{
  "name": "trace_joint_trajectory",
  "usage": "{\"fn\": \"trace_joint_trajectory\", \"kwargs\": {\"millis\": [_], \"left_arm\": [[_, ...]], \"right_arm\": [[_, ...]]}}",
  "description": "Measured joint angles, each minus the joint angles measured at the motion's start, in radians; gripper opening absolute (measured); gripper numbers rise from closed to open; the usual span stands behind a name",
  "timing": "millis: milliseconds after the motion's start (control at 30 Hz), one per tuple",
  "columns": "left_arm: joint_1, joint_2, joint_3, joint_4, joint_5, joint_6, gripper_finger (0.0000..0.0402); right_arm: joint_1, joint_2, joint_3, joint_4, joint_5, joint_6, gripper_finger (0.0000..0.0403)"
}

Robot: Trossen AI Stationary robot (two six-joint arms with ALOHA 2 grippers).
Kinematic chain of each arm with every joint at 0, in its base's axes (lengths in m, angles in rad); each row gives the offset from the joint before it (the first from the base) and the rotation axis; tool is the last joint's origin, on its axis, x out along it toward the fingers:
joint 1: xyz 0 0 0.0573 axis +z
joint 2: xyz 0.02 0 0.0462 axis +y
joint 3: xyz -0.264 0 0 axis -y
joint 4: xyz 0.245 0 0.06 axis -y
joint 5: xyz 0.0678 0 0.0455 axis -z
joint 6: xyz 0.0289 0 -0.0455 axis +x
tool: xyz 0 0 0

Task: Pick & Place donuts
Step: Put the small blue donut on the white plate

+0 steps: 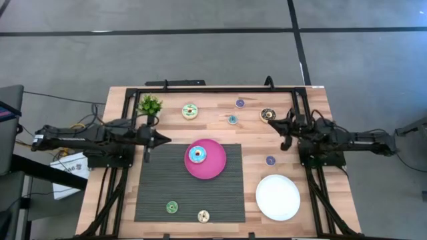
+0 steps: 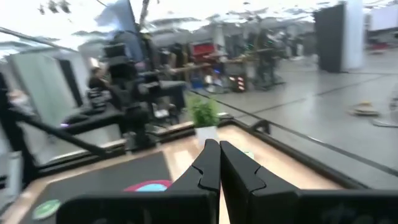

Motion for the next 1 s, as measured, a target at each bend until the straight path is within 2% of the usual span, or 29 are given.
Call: {"fn": "trace_joint_trajectory", "kwargs": {"millis": [167, 267, 367, 467, 567, 633, 733, 867, 1000], "left_arm": [[0.0, -0.093, -0.001, -0.049, -0.008, 0.022, 0.0], [0.0, -0.126, -0.001, -0.099, -0.028, 0.022, 0.0], [0.0, -0.141, -0.001, -0.14, -0.029, 0.022, 0.0], [0.0, -0.142, -0.001, -0.154, -0.029, 0.022, 0.0], [0.0, -0.142, -0.001, -0.159, -0.028, 0.035, 0.0], [0.0, -0.142, -0.001, -0.16, -0.027, 0.037, 0.0], [0.0, -0.142, -0.001, -0.16, -0.018, 0.035, 0.0], [0.0, -0.142, -0.001, -0.163, -0.001, 0.023, 0.0], [0.0, -0.142, -0.001, -0.171, -0.001, 0.021, 0.0]], "right_arm": [[-0.022, 0.315, 0.193, 0.001, 0.064, -0.027, 0.0], [-0.076, 0.52, 0.332, -0.014, 0.117, 0.045, 0.0], [-0.15, 0.709, 0.495, -0.086, 0.11, 0.155, 0.0], [-0.215, 0.888, 0.684, -0.237, 0.08, 0.248, 0.0], [-0.274, 1.054, 0.885, -0.44, 0.0, 0.311, 0.0], [-0.307, 1.158, 1.016, -0.588, -0.058, 0.319, 0.0], [-0.341, 1.306, 1.187, -0.812, -0.074, 0.321, 0.0001], [-0.353, 1.46, 1.355, -1.018, -0.075, 0.321, 0.0022], [-0.351, 1.556, 1.413, -1.061, -0.084, 0.321, 0.0073]]}}
